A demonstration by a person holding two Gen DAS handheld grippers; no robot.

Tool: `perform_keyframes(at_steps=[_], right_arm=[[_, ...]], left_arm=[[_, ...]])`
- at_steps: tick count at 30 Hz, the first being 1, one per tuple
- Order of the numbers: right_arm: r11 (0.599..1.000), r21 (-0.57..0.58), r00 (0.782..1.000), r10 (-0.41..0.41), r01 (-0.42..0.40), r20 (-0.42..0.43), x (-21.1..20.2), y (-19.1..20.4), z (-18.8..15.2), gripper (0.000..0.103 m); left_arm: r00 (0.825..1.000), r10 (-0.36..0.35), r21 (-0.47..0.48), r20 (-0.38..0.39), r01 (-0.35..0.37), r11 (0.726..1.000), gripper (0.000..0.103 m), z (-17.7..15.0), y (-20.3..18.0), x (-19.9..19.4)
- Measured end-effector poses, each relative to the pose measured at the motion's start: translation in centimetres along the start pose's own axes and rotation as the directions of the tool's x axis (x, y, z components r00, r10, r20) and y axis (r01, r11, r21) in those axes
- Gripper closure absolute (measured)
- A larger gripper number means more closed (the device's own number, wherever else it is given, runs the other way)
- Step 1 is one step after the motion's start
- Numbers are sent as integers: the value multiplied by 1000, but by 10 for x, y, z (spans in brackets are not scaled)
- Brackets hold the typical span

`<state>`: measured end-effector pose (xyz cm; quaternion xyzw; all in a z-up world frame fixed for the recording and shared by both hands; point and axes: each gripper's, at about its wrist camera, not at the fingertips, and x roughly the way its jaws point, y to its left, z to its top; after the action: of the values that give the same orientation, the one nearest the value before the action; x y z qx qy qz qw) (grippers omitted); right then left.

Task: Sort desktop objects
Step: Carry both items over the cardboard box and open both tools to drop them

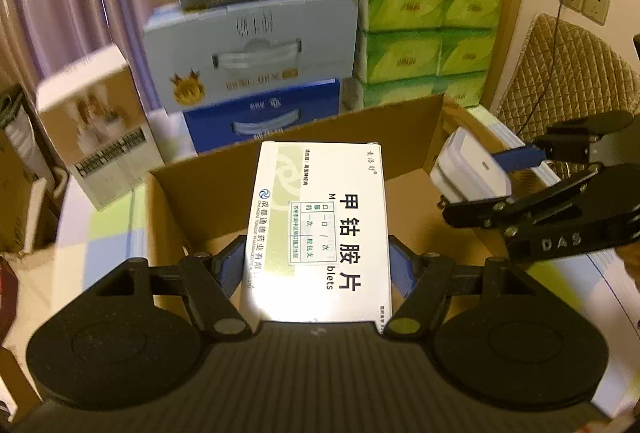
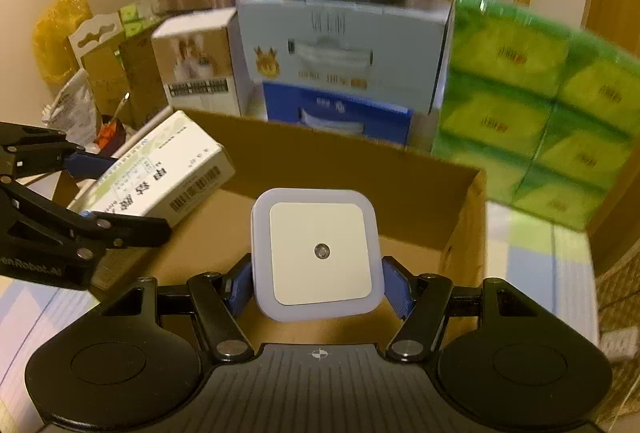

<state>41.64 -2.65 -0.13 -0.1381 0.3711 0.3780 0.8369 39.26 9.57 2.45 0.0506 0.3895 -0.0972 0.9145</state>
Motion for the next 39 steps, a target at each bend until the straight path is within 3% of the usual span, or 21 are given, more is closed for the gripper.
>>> perform_keyframes(at_steps=[10, 23, 33, 39], right_arm=[[1000, 23, 998, 3, -2, -55, 32, -8, -11, 40], [998, 59, 999, 23, -20, -42, 35, -6, -10, 37], [996, 82, 998, -27, 23, 53, -25, 1, -7, 22], [997, 70, 996, -30, 24, 84, -73, 19, -21, 18]], left_arm=[[999, -30, -31, -38, 29, 999, 35, -13, 1, 40], [1000, 22, -61, 15, -21, 998, 32, -21, 15, 16], [998, 44, -83, 52, -39, 996, 26, -33, 12, -33], [996, 55, -91, 64, -49, 995, 22, -47, -2, -75]])
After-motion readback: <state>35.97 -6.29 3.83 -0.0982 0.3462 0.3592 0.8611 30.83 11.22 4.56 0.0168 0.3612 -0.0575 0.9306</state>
